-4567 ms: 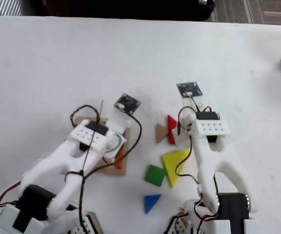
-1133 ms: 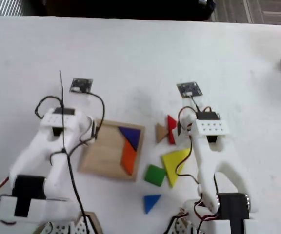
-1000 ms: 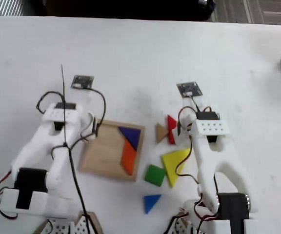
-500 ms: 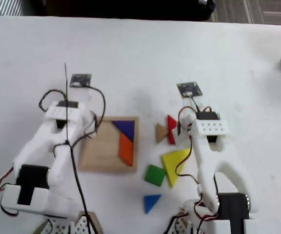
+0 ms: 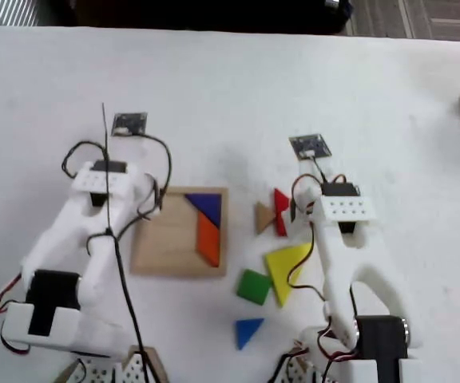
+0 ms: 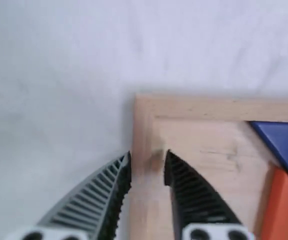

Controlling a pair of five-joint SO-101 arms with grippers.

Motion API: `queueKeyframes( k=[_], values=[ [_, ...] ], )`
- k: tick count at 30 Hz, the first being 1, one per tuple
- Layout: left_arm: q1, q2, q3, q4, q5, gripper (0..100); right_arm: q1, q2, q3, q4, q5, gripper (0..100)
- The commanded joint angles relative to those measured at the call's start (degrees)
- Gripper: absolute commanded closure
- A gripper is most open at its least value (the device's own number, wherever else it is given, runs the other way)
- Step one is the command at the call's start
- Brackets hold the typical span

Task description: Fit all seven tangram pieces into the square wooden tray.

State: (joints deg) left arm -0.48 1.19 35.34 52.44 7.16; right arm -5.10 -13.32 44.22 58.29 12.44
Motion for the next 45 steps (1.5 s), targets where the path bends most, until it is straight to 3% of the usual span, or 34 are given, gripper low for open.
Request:
queueKeyframes(
  k=[1, 10, 18, 24, 28, 35, 37, 42, 45],
  values=[
    [0.75, -0.48, -3.43, 1.23, 0.79, 76, -0.31, -2.51, -0.35, -0.92, 0.53, 97.8],
    [0.22, -1.89, -5.98, 1.49, 0.62, 76, -0.31, -2.59, -0.35, -0.92, 0.53, 97.8],
    [-0.04, -16.66, 4.57, -2.55, -4.04, 76, -0.22, -2.59, -0.35, -1.45, 0.44, 97.8],
    [-7.6, -20.7, 10.81, -10.29, -3.78, 76, 1.89, -3.03, -0.7, -1.19, 0.53, 98.1],
    [-11.12, -20.62, 11.16, -11.08, -3.96, 76, 3.65, -6.02, -2.29, 1.19, 1.93, 98.1],
    [-12.62, -14.37, 8.0, -11.43, -3.78, 76, -0.92, -22.02, -1.67, 13.23, 16.88, 97.8],
    [-13.49, -12.09, 5.98, -11.08, -3.69, 77, -4.0, -25.45, 0.53, 17.98, 25.58, 97.8],
    [-15.34, -7.96, 2.37, -10.99, -3.69, 89, -11.47, -30.55, 11.25, 30.73, 56.79, 97.8],
    [-15.16, -7.25, 1.93, -10.99, -3.87, 92, -13.05, -31.6, 15.65, 30.99, 64.88, 97.7]
  ],
)
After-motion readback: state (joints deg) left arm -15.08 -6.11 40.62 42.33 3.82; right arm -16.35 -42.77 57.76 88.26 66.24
